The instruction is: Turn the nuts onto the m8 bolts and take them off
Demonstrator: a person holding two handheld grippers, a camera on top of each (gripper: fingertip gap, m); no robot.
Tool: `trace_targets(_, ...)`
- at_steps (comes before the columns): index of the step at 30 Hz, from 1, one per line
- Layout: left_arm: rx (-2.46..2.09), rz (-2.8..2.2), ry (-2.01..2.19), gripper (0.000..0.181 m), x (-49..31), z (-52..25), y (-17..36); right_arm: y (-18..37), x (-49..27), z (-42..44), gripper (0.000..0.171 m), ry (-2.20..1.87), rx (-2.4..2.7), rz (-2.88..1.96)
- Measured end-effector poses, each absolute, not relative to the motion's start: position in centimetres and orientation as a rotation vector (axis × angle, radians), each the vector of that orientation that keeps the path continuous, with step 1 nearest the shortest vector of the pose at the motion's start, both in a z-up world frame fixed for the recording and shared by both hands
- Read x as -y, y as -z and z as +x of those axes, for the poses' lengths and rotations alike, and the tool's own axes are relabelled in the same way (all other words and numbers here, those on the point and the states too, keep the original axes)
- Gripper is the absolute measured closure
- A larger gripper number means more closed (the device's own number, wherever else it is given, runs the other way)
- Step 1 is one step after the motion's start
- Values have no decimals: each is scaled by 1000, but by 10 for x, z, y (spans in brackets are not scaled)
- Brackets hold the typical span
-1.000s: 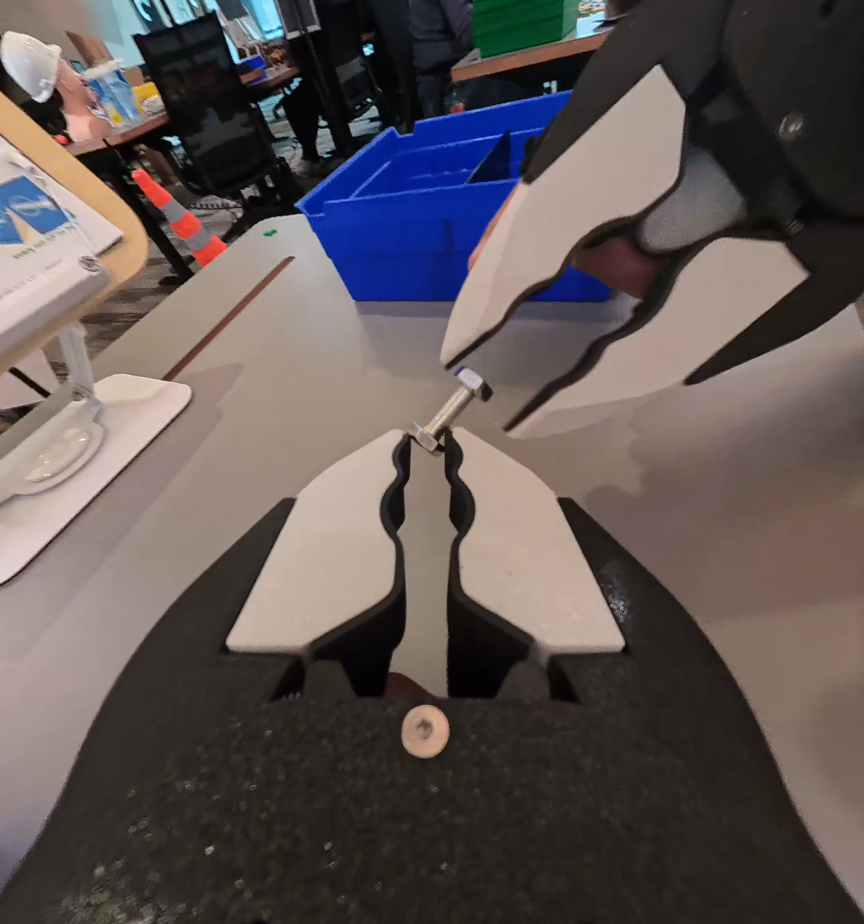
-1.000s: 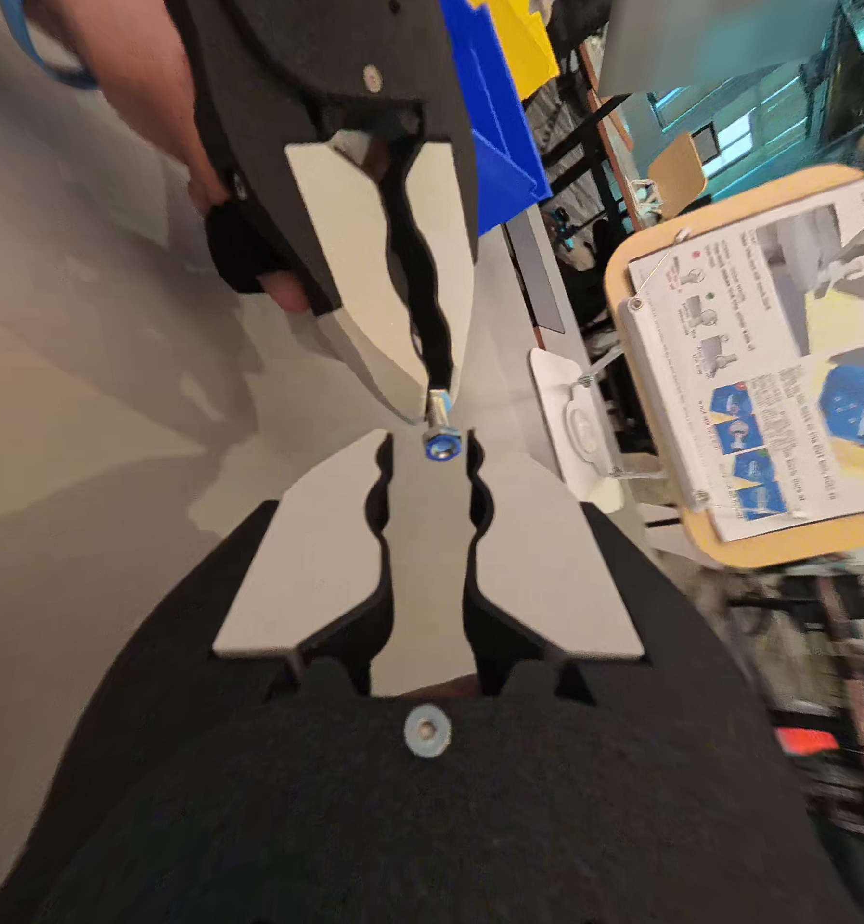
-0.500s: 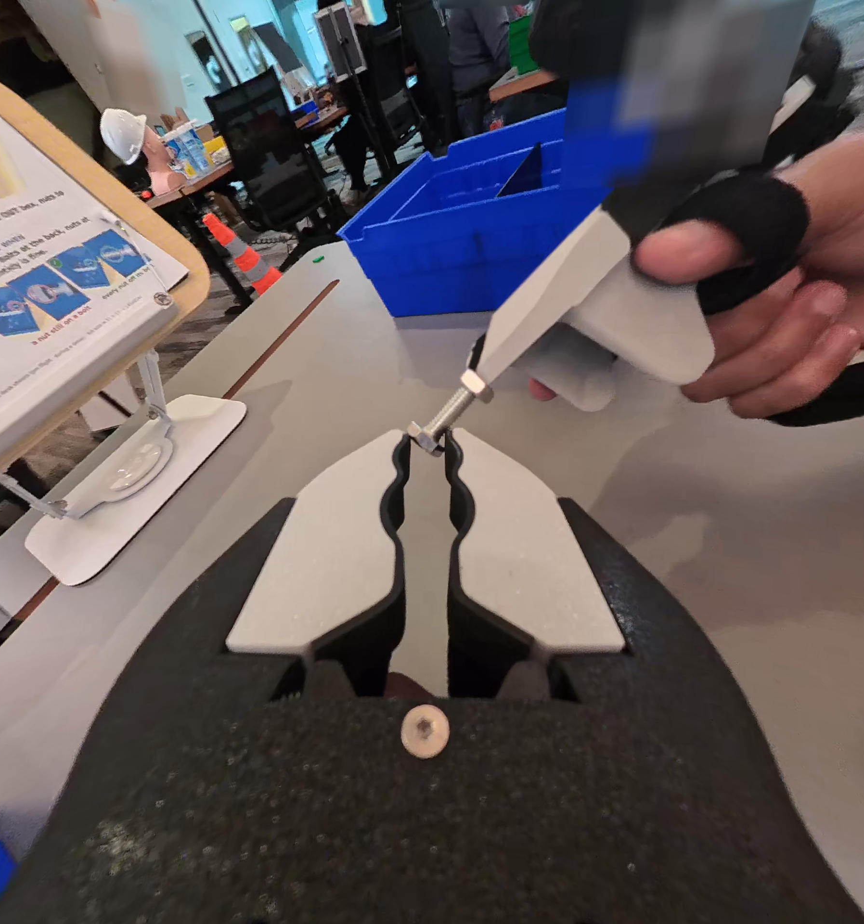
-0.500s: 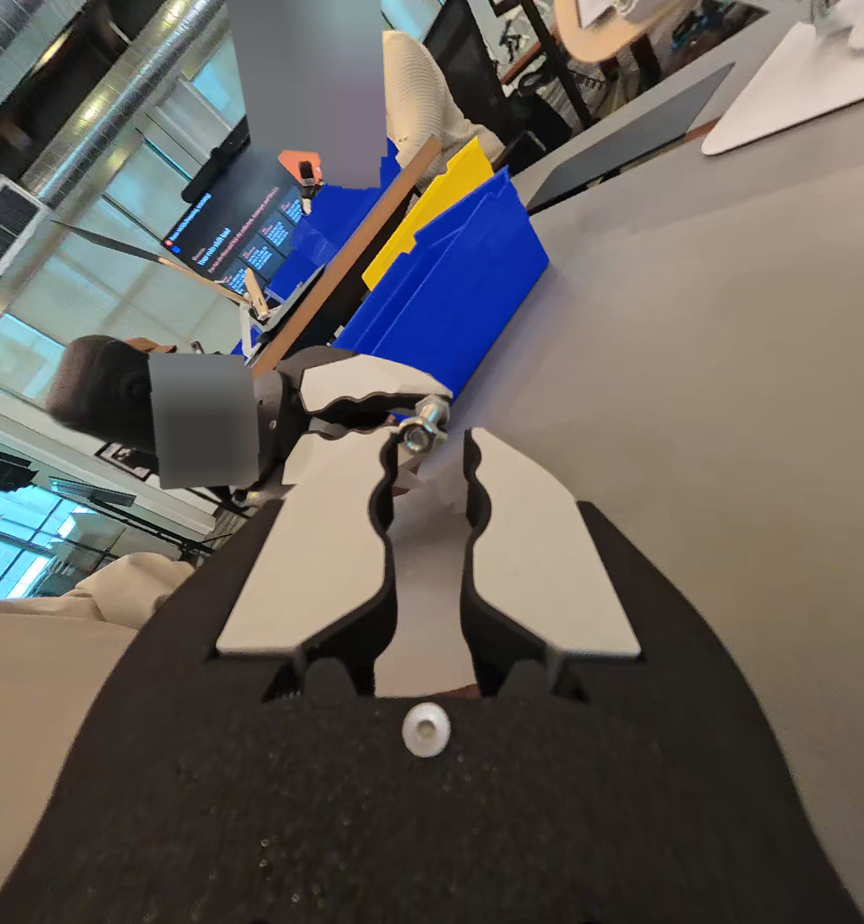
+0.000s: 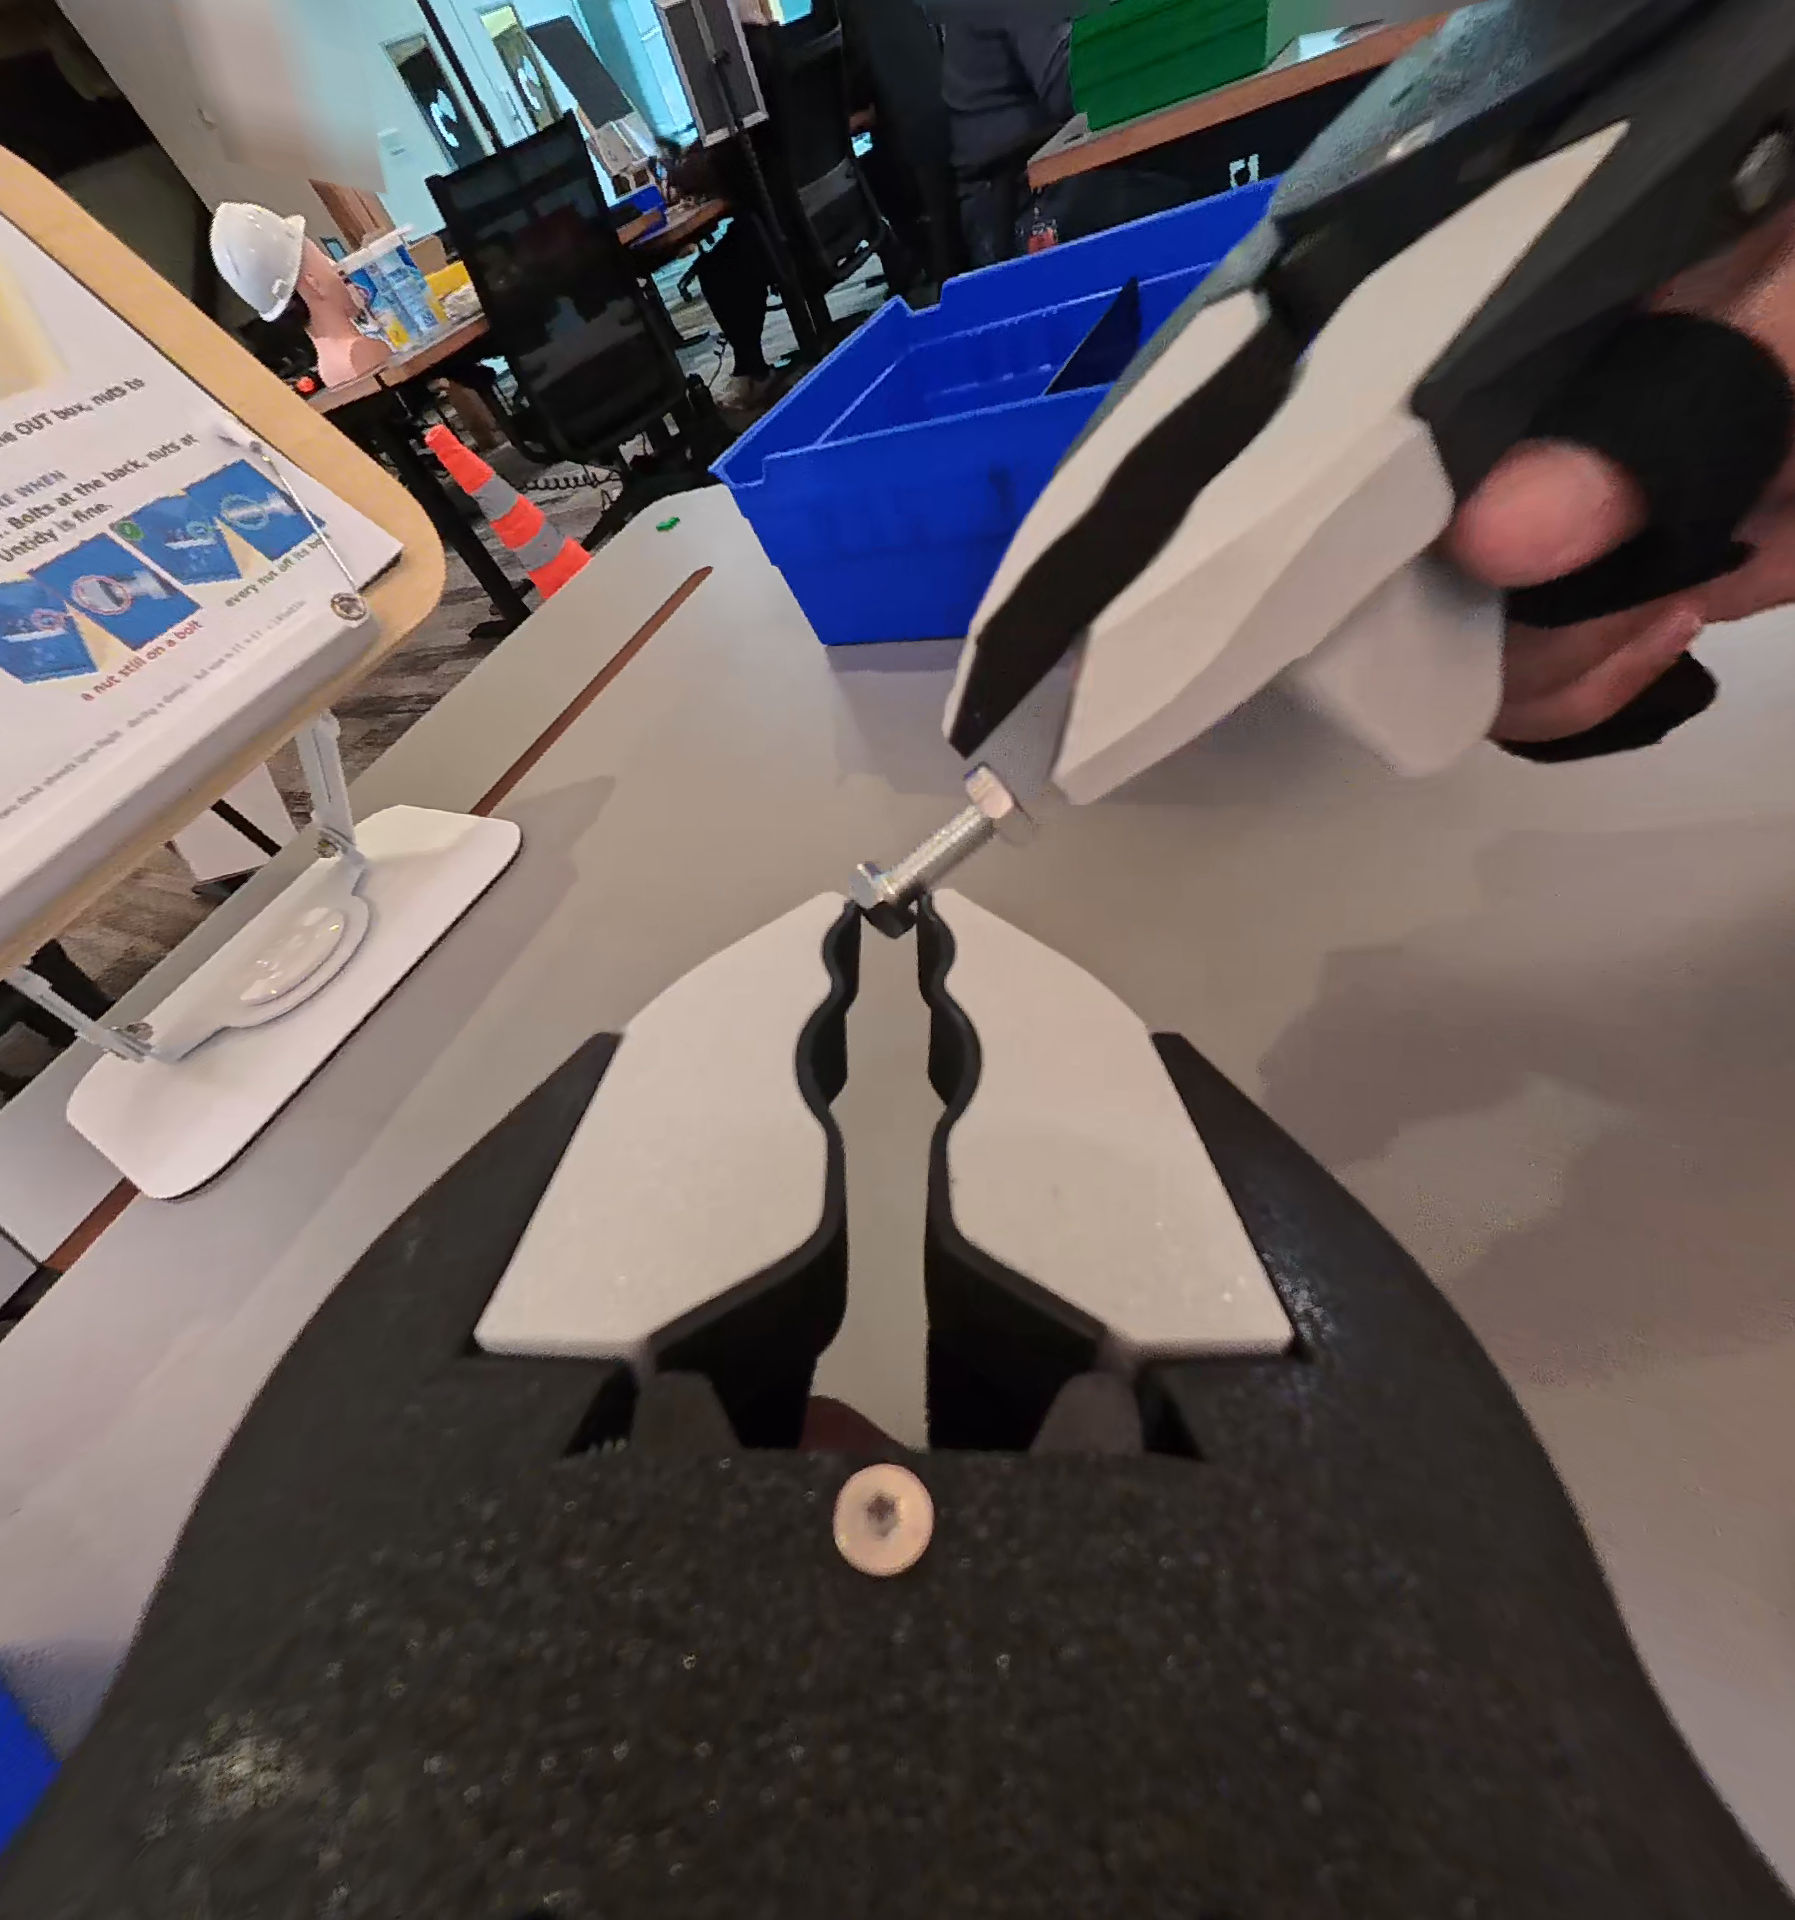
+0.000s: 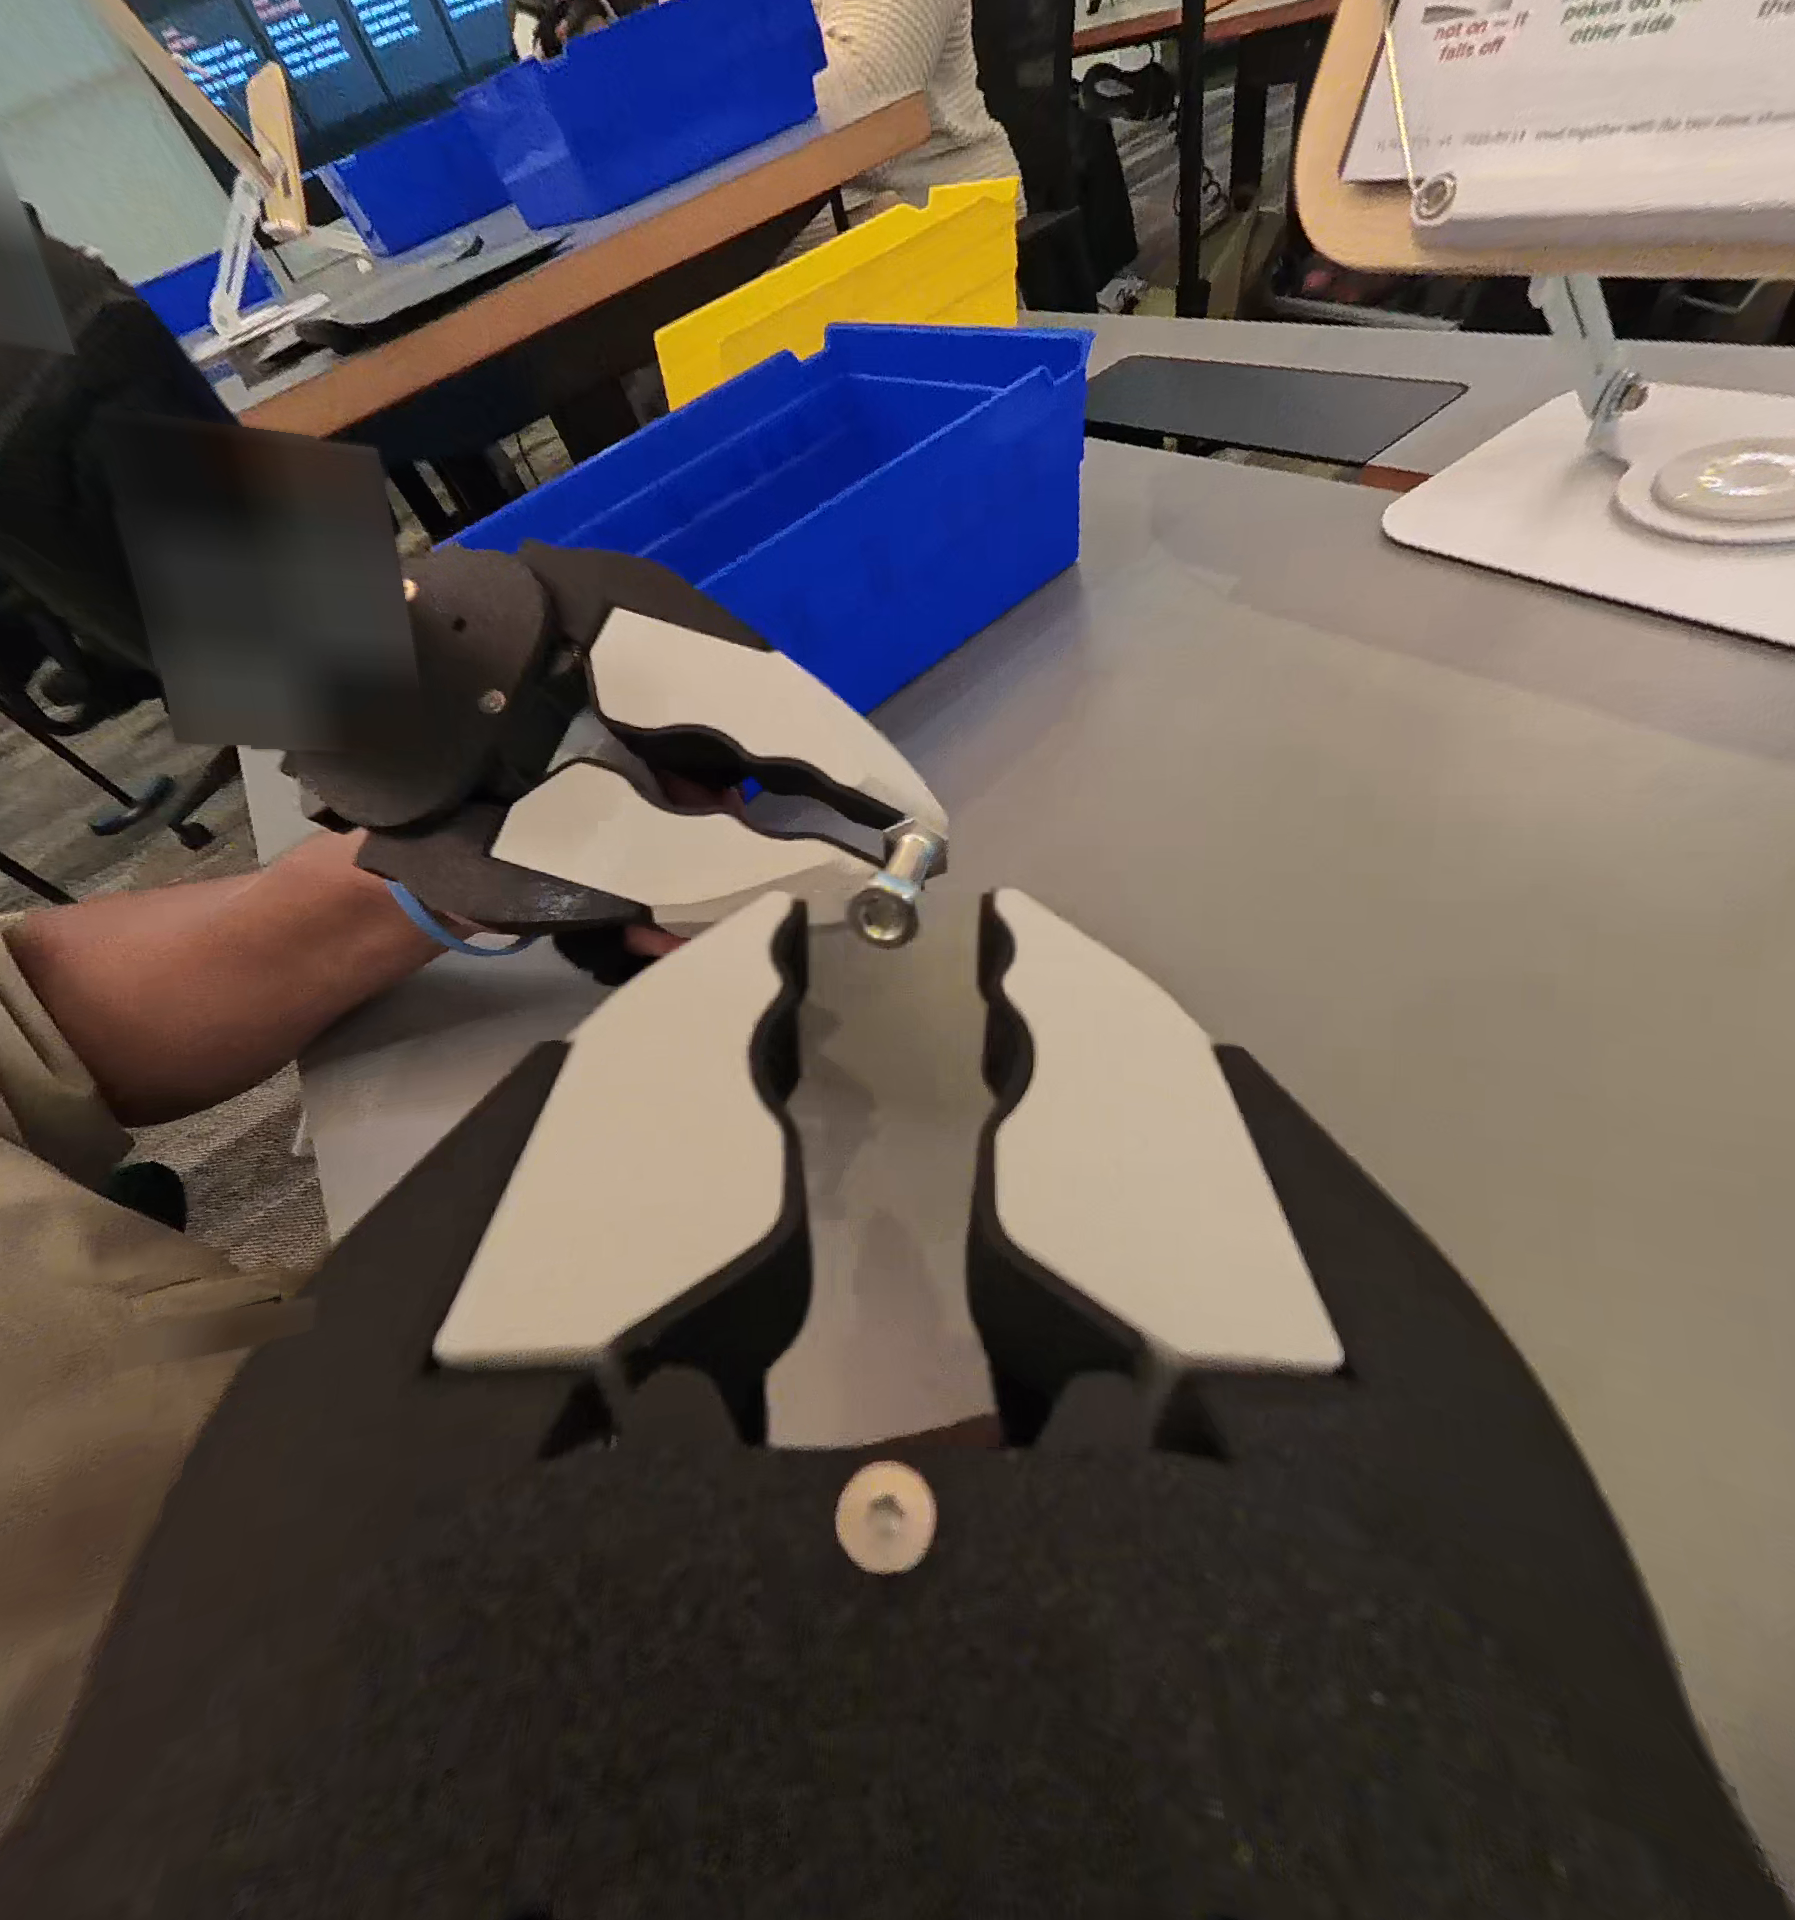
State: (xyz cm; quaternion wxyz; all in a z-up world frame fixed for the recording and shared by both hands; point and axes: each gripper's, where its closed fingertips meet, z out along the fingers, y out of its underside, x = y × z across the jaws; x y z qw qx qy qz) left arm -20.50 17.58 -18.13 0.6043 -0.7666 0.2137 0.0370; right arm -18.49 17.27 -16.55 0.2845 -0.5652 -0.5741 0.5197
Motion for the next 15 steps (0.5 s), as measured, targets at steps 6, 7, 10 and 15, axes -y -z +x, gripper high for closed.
trace_targets(6, -485, -1769, -72, 174, -176, -204, 180, 177, -168, -189, 139, -1236, 1423, -1559)
trace_targets(7, -488, -1767, -59, 174, -175, -203, 180, 178, -169, -191, 145, -1198, 1413, -1556)
trace_targets(10, -479, -1774, -31, 174, -176, -201, 181, 184, -173, -194, 156, -1132, 1439, -1534)
trace_targets(15, -469, -1780, 7, 175, -175, -199, 181, 185, -174, -192, 157, -974, 1570, -1393)
